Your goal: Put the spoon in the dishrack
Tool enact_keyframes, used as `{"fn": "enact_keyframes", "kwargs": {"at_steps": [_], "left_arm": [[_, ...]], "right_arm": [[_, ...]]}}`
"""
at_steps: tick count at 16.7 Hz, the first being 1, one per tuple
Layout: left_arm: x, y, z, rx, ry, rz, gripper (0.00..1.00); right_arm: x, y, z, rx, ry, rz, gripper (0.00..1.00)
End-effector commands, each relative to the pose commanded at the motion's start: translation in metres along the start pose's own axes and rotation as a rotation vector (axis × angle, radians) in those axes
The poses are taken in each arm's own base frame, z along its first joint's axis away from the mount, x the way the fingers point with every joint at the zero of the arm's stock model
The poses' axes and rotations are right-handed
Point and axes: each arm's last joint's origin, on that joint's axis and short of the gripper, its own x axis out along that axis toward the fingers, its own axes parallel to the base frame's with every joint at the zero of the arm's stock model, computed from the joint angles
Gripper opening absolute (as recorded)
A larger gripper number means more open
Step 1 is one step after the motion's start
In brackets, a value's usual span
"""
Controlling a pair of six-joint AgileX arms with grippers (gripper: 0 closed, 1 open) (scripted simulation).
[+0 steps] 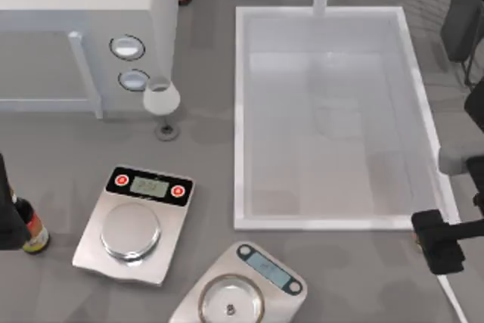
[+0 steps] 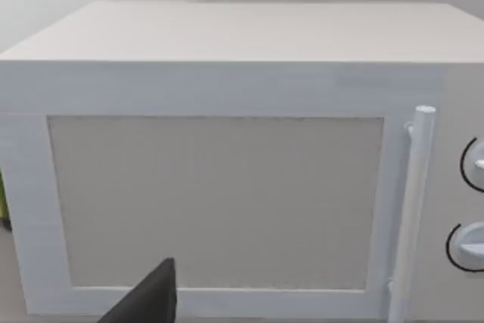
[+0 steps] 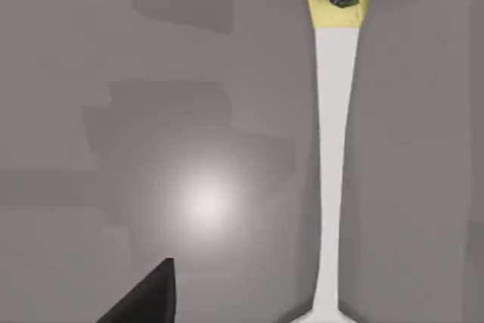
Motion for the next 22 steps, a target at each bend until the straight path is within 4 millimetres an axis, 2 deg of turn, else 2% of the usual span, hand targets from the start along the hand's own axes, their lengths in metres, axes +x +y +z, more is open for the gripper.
{"fn": "enact_keyframes", "kwargs": {"at_steps": [9, 12, 18, 20, 22], "left_arm": [[0.0, 0.0, 0.0, 0.0, 0.0, 0.0, 1.0], [0.0, 0.0, 0.0, 0.0, 0.0, 0.0, 1.0], [0.0, 0.0, 0.0, 0.0, 0.0, 0.0, 1.0], [0.0, 0.0, 0.0, 0.0, 0.0, 0.0, 1.0], [0.0, 0.0, 0.0, 0.0, 0.0, 0.0, 1.0]], "right_arm": [[0.006, 0.005, 0.006, -0.005, 0.052, -0.016, 1.0], [0.028, 0.005, 0.008, -0.007, 0.053, -0.016, 1.0], [0.09, 0.005, 0.004, -0.007, 0.049, -0.015, 1.0], [0.1, 0.004, 0.001, -0.007, 0.051, -0.016, 1.0], [0.102, 0.004, 0.001, -0.007, 0.052, -0.016, 1.0]]}}
